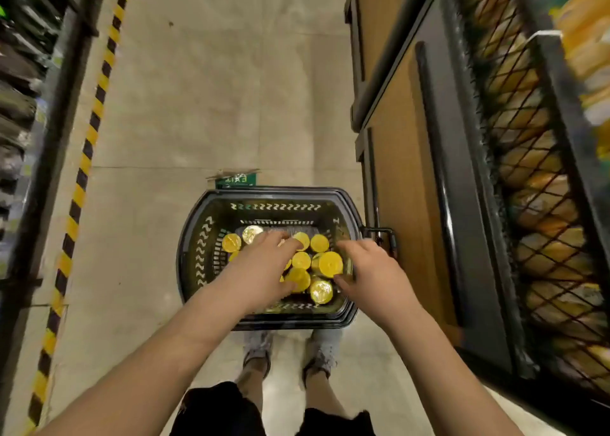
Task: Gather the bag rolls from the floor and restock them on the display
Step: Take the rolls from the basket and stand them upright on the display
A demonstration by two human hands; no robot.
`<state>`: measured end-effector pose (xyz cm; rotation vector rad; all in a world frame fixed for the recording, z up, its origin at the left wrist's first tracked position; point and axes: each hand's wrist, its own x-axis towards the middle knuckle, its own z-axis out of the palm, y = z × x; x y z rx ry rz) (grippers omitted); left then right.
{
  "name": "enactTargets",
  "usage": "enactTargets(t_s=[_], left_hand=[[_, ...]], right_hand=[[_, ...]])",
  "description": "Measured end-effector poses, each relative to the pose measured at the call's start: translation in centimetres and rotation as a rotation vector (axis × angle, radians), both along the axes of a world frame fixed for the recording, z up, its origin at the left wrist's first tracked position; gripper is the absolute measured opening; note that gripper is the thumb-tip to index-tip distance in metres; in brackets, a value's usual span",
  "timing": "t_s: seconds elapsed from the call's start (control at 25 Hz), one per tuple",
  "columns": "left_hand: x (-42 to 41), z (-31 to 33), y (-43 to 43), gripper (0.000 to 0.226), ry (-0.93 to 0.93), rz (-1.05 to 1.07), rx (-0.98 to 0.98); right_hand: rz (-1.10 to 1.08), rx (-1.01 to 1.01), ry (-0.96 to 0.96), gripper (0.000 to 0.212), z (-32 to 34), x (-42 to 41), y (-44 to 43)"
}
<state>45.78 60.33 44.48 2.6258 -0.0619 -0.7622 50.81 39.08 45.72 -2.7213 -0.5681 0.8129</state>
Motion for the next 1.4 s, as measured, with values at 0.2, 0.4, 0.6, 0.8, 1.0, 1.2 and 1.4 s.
enactTargets(t_s=[0.2,0.4,0.6,0.8,1.0,1.2,1.4], left_hand=[[-1.7,-17.4,-1.1,0.083,0.12,0.019,-0.012],[-3.6,-29.9,-2.7,0.097,0.179,-0.044,-0.01],[-3.5,-35.1,-4.3,0.099,0.171,-0.047,-0.017],[-2.7,-36.0,-3.6,0.085,0.087,0.028,-0.096],[-2.9,-34.5,-1.2,0.087,0.01,0.269,-0.294],[-1.8,-30.1,0.5,0.078,-0.079,0.4,-0.353],[-0.2,-19.7,3.0,0.086,-0.158,0.476,-0.451]], right_hand=[[-0.041,0.001,0.011,0.056,-17.3,-1.4,-1.2],[-0.046,-0.028,-0.019,0.063,-28.1,-1.6,-1.5],[-0.022,-0.064,-0.07,0.073,-30.9,-1.7,-1.2],[0.112,-0.26,-0.069,0.081,-31.6,-0.6,-0.4],[0.214,-0.421,-0.043,0.087,-33.5,0.9,1.0],[0.12,-0.292,0.069,0.077,-32.0,1.4,0.8],[-0.029,0.093,0.081,0.093,-20.5,2.6,0.9]])
